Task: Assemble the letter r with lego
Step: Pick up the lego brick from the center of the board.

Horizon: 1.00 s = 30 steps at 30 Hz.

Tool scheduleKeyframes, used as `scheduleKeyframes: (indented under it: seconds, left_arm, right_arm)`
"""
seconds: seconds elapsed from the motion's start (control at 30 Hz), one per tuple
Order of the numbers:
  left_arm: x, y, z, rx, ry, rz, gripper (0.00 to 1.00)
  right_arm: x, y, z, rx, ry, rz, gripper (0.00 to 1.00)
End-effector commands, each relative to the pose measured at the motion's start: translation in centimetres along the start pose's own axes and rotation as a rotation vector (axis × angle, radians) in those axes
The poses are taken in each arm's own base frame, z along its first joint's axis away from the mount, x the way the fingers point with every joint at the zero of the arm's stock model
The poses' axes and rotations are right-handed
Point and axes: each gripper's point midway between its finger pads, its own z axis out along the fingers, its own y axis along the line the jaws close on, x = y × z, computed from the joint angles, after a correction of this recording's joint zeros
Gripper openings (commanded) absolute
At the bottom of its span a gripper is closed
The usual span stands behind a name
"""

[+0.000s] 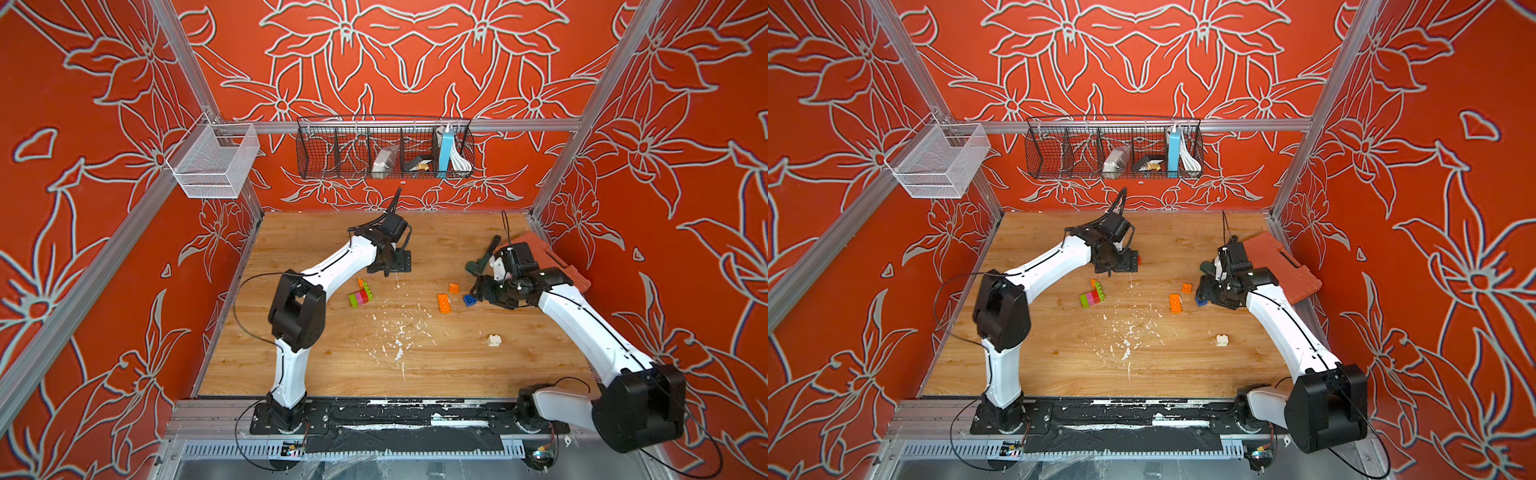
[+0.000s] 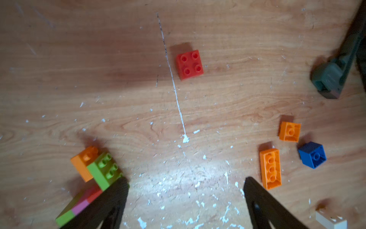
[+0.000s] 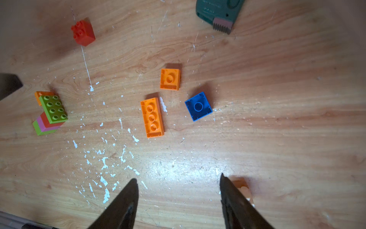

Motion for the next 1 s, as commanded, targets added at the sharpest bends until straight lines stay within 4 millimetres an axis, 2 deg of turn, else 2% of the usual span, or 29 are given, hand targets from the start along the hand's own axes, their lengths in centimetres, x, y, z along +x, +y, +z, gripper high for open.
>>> scheduleKeyframes:
  seconds: [0.0, 0.3, 0.53, 0.97]
  left_arm:
    - [-0.4, 0.6, 1.9, -0.111, 0.029, 0.038, 0.90]
    - [-3.7, -0.6, 7.1, -0.187, 0.032, 0.068, 0.80]
    - [-3.9, 0.2, 10.0, -0.245, 0.033, 0.074, 0.66]
    - [-3.8, 0.2, 12.8, -0.238, 0.034, 0.067, 0.49]
  right_arm:
    - [1.3, -0.8, -0.5, 0.018, 0.027, 0.000, 0.66]
    - [2.3, -1.0, -0.7, 0.014, 0.035, 0.001, 0.66]
    - [2.3, -1.0, -1.0, 0.017, 0.034, -0.012, 0.65]
    - [2.5, -1.2, -0.8, 0.026, 0.052, -0.030, 0.63]
